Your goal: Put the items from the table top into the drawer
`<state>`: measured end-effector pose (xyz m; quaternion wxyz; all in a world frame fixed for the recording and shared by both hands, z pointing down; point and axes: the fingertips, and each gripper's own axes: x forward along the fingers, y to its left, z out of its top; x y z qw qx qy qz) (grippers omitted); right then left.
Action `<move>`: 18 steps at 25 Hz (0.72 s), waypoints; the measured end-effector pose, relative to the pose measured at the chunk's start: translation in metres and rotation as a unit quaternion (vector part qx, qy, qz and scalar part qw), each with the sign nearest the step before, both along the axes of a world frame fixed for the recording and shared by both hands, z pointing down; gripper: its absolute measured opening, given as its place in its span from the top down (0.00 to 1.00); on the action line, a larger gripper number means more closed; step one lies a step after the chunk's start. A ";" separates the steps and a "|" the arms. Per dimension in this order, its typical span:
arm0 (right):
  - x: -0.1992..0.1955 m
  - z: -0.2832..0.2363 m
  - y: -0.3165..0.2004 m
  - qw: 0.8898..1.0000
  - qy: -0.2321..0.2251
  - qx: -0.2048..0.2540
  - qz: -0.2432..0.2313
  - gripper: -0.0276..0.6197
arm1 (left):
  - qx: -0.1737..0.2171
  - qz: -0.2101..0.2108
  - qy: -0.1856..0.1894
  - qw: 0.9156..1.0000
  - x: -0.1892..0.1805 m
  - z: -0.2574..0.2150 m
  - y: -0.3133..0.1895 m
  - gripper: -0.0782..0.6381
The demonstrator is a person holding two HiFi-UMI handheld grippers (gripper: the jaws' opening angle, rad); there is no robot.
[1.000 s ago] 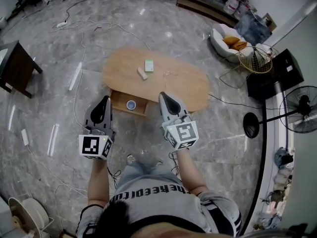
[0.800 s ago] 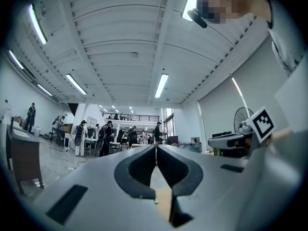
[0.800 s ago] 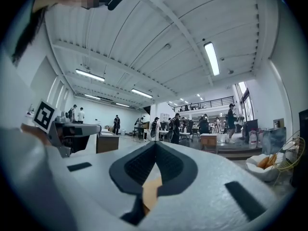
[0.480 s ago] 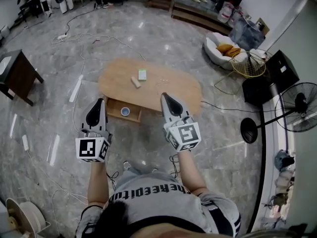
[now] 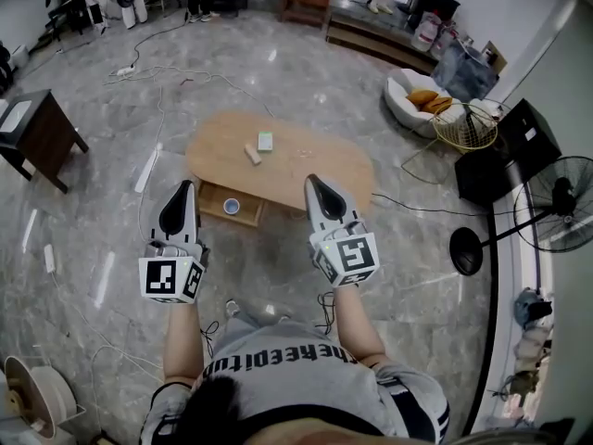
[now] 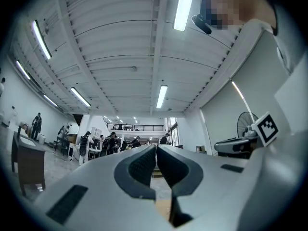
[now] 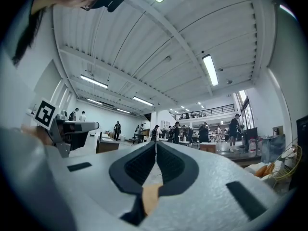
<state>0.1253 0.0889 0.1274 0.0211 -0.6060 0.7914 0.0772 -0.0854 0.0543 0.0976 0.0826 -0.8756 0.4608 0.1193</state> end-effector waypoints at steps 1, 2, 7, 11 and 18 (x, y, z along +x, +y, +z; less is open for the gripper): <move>0.002 -0.001 0.004 1.000 -0.002 0.003 -0.001 0.96 | 0.002 -0.001 0.000 1.000 0.001 -0.001 0.004 0.87; 0.003 -0.001 0.008 1.000 -0.003 0.005 -0.002 0.96 | 0.003 -0.002 0.001 1.000 0.002 -0.002 0.008 0.87; 0.006 0.001 0.025 1.000 -0.002 -0.002 -0.010 0.96 | 0.007 -0.009 0.002 1.000 0.005 -0.008 0.028 0.87; 0.004 0.001 0.036 1.000 -0.004 0.002 -0.012 0.96 | 0.011 -0.013 0.001 1.000 0.004 -0.010 0.041 0.87; 0.001 -0.005 0.046 1.000 -0.009 0.008 -0.019 0.96 | 0.003 -0.023 0.010 1.000 0.000 -0.019 0.055 0.87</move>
